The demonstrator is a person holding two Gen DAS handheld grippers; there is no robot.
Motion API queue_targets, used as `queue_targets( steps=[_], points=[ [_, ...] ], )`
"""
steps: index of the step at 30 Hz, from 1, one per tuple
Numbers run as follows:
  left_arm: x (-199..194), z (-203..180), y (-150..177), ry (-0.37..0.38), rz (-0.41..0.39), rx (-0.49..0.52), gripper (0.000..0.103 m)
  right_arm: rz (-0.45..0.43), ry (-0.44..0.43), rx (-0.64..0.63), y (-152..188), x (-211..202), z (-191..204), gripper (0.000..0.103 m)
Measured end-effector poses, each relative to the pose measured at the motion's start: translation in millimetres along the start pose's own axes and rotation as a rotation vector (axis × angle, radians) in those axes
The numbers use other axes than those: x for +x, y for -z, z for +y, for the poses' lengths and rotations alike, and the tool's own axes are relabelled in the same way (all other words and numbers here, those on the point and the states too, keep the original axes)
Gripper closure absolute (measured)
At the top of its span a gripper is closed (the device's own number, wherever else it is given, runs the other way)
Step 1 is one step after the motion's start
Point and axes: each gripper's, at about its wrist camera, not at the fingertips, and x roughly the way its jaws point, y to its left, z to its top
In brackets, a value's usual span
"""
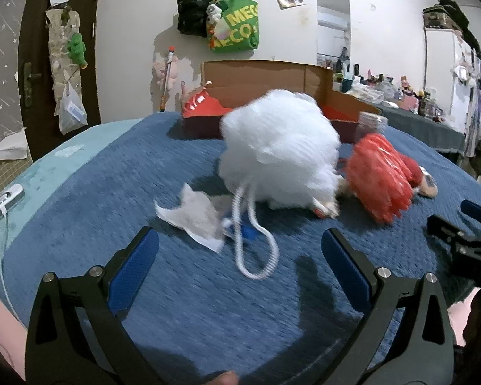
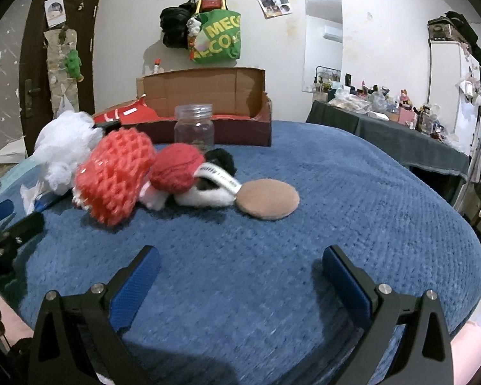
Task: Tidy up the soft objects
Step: 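Grasp the white tissue with the left tool while the right tool grasps the tan sponge puff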
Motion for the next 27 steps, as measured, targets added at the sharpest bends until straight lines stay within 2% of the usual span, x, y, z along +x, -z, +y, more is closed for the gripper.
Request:
queue_targets(
  steps=[7, 12, 19, 27],
  points=[
    [4.7, 27.7, -22.8, 0.009, 0.038, -0.008, 0.0, 0.022, 0.027, 0.04, -23.2, 9.9, -19.5, 0.0],
    [10.3, 50.4, -39.4, 0.039, 0.085, -0.002, 0.0, 0.071, 0.038, 0.06, -37.4, 21.5, -38.1, 0.0],
    [27.4, 69.1, -47.0, 0.121, 0.194, 0.083, 0.0, 0.205, -0.008, 0.05, -44.3, 45.3, -57.4, 0.0],
    [47.6, 63.3, -49.1, 0.14, 0.262, 0.172, 0.0, 0.256, -0.037, 0.017, -47.7, 57.9, -55.8, 0.0]
  ],
)
